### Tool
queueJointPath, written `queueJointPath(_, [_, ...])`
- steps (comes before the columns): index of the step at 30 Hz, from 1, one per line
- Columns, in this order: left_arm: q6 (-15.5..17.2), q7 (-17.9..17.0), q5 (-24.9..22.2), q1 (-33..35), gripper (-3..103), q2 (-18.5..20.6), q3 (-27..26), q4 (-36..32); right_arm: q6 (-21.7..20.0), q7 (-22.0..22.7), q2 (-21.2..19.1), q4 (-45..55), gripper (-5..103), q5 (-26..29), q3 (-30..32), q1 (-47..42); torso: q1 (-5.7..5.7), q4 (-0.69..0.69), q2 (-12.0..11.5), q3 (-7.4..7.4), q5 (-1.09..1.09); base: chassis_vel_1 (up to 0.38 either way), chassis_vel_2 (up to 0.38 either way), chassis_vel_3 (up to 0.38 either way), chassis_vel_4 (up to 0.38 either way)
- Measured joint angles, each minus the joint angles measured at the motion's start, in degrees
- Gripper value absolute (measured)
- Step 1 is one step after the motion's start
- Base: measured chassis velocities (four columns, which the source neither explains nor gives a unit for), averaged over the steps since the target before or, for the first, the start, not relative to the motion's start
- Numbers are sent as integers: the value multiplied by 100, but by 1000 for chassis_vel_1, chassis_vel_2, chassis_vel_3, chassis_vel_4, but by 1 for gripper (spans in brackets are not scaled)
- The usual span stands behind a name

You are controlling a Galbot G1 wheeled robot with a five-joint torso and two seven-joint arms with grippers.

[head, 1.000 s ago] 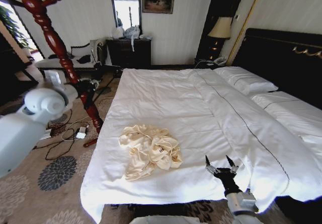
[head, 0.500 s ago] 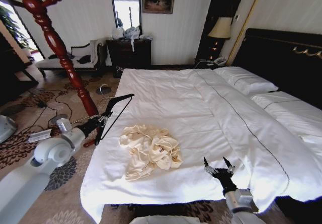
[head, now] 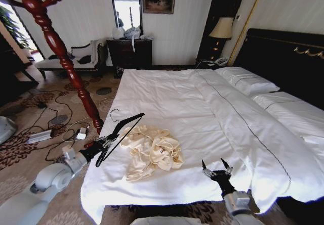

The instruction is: Pick up the clothes from the bed and hang them on the clothes hanger.

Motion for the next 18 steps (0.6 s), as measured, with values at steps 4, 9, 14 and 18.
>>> queueJointPath(4, [-116, 31, -19, 274, 15, -122, -292, 1, -381, 59, -445, 147, 100, 605, -173, 165, 0, -1, 0, 0, 0, 0, 0, 0, 0])
queueJointPath(9, [-198, 32, -107, 568, 15, -339, -612, -43, -1123, 351, -1337, 524, 100, 2598, -253, 547, 0, 1, 0, 0, -1, 0, 0, 0, 0])
queueJointPath(14, [-198, 31, -136, 925, 15, -549, -856, -219, -1480, 432, -1946, 743, 100, 4048, -280, 1048, 1, 1, 0, 1, 0, 0, 0, 0, 0])
queueJointPath(18, [-190, 23, -107, 1134, 15, -702, -945, -319, -1750, 359, -2270, 906, 100, 4832, -465, 1303, 1, -1, 0, 1, -1, 0, 0, 0, 0])
